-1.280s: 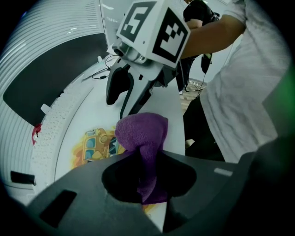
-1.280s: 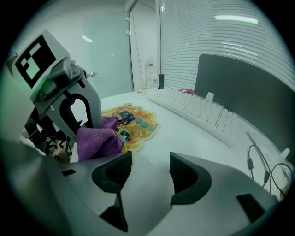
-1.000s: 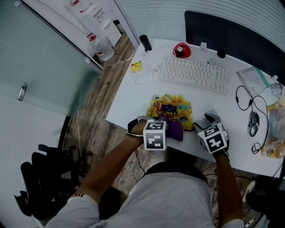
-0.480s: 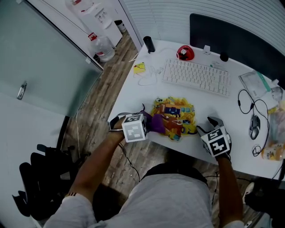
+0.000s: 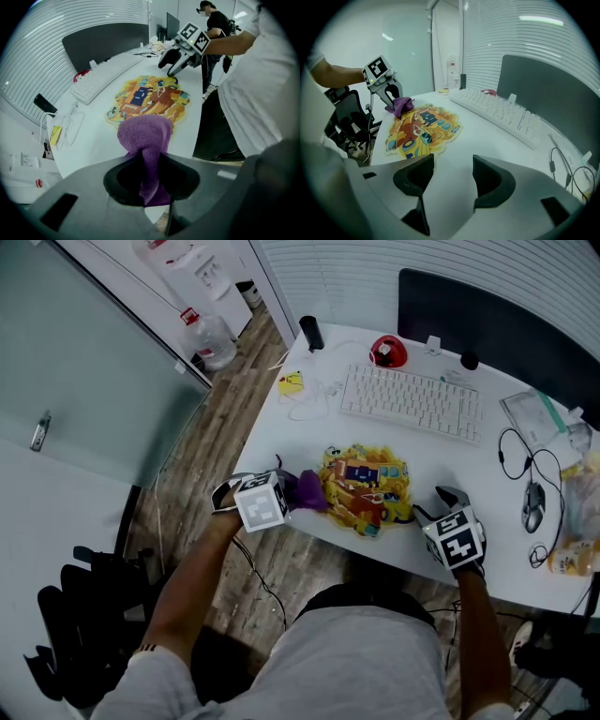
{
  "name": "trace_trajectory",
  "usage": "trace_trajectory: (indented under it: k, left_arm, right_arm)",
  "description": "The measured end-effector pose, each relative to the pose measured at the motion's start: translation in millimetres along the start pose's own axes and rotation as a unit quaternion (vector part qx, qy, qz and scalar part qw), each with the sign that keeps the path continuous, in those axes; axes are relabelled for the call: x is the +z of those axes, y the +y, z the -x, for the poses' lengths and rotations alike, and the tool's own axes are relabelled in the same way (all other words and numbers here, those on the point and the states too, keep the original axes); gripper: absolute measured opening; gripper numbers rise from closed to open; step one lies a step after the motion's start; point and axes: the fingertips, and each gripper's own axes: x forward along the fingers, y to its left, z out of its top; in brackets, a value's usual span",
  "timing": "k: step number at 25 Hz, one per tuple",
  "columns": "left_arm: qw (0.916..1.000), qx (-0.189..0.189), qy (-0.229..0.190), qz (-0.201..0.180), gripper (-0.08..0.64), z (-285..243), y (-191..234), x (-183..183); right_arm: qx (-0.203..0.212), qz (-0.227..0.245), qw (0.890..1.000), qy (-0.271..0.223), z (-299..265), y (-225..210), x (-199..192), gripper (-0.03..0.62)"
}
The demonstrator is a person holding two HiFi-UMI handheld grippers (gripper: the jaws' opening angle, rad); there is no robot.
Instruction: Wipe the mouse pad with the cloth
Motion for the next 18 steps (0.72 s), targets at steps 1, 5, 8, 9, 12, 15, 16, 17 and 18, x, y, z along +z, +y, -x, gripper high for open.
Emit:
trace_trajectory:
  k: [1,5,8,9,12,15,16,17,18]
  left_arm:
    - [1.0000,0.006,-0.006,0.002,0.084,2,1,2]
    - [0.9987,0.023,-0.042,0.017,0.084,11,0,12]
    - [0.9957,0.039,-0.079,0.031,0.084,22,-1,25]
    - [0.9940,0.046,-0.093,0.035,0.084,26,0,30]
    - [0.9864,0.067,-0.142,0.049,0.084,38,1,50]
    - [0.9770,0.084,-0.185,0.064,0.084,50,-1,67]
    - [0.9727,0.089,-0.202,0.071,0.083,54,-1,74]
    - [0.9667,0.096,-0.224,0.078,0.084,61,-1,83]
    - [0.9587,0.104,-0.251,0.084,0.083,69,0,94]
  right_arm:
    - [0.001,0.000,1.000,0.001,0,0,0,0.222]
    - [-0.003,0.006,1.000,0.001,1,0,0,0.222]
    - [-0.004,0.004,1.000,-0.006,4,3,4,0.222]
    - [-0.003,0.003,1.000,-0.011,6,4,7,0.222]
    - [-0.006,0.002,1.000,-0.029,13,2,16,0.222]
    - [-0.008,-0.002,0.998,-0.057,25,0,30,0.221]
    - [-0.008,-0.004,0.998,-0.069,31,-1,36,0.221]
    - [-0.008,-0.006,0.997,-0.082,37,-2,43,0.221]
    - [-0.008,-0.009,0.995,-0.096,43,-4,49,0.221]
